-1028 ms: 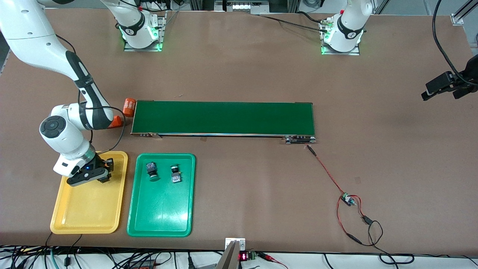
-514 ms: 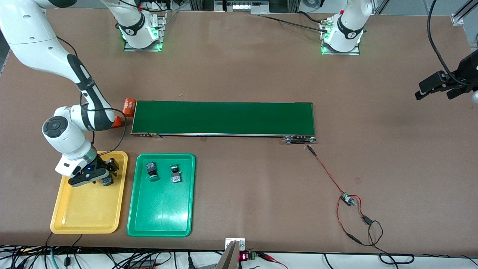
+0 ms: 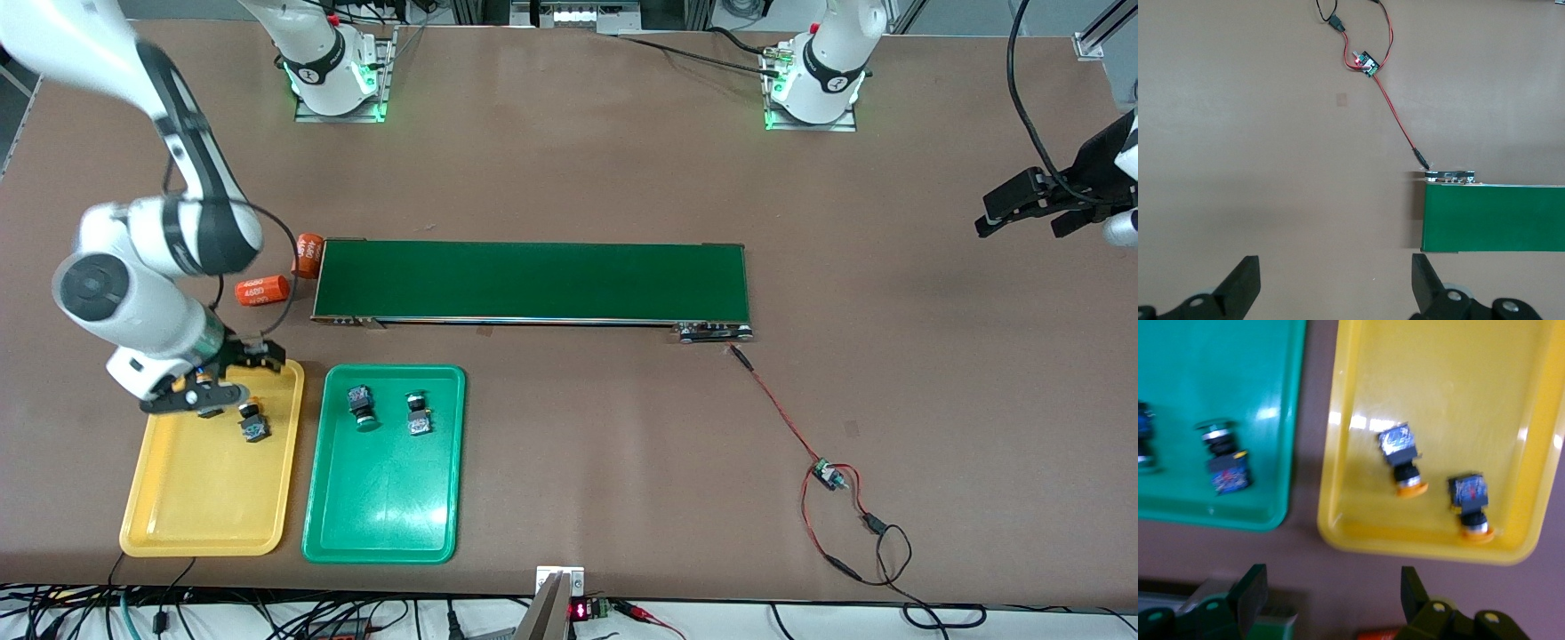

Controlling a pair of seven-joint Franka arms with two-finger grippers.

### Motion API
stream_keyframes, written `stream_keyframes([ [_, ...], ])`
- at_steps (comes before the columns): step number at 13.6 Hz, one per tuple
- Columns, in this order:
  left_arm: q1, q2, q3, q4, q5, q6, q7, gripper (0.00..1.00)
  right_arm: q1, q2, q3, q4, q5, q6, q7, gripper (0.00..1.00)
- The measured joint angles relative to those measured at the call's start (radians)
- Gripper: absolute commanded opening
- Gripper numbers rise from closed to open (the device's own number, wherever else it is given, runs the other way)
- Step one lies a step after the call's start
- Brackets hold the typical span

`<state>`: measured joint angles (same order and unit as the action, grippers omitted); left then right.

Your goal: Sort buttons by color to trays

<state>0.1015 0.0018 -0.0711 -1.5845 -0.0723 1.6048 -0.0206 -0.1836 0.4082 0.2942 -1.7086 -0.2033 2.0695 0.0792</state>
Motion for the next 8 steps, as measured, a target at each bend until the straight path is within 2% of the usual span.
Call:
stream_keyframes([
  [2, 0.001, 0.0, 0.001, 0.0, 0.0, 0.0, 0.0, 1.0, 0.001, -0.107, -0.001, 0.01, 0.073, -0.154, 0.001, 0.94],
  [3, 0.001, 0.0, 0.003, 0.0, 0.0, 0.0, 0.0, 1.0, 0.001, -0.156, -0.003, 0.014, 0.095, -0.219, 0.001, 1.0],
  [6, -0.022, -0.001, 0.022, 0.0, 0.0, 0.0, 0.0, 1.0, 0.0, -0.282, -0.01, 0.034, 0.133, -0.425, 0.037, 1.0],
  [8, -0.077, -0.001, 0.068, 0.003, 0.004, 0.0, 0.0, 1.0, 0.013, -0.345, -0.026, 0.057, 0.138, -0.512, 0.057, 1.0],
])
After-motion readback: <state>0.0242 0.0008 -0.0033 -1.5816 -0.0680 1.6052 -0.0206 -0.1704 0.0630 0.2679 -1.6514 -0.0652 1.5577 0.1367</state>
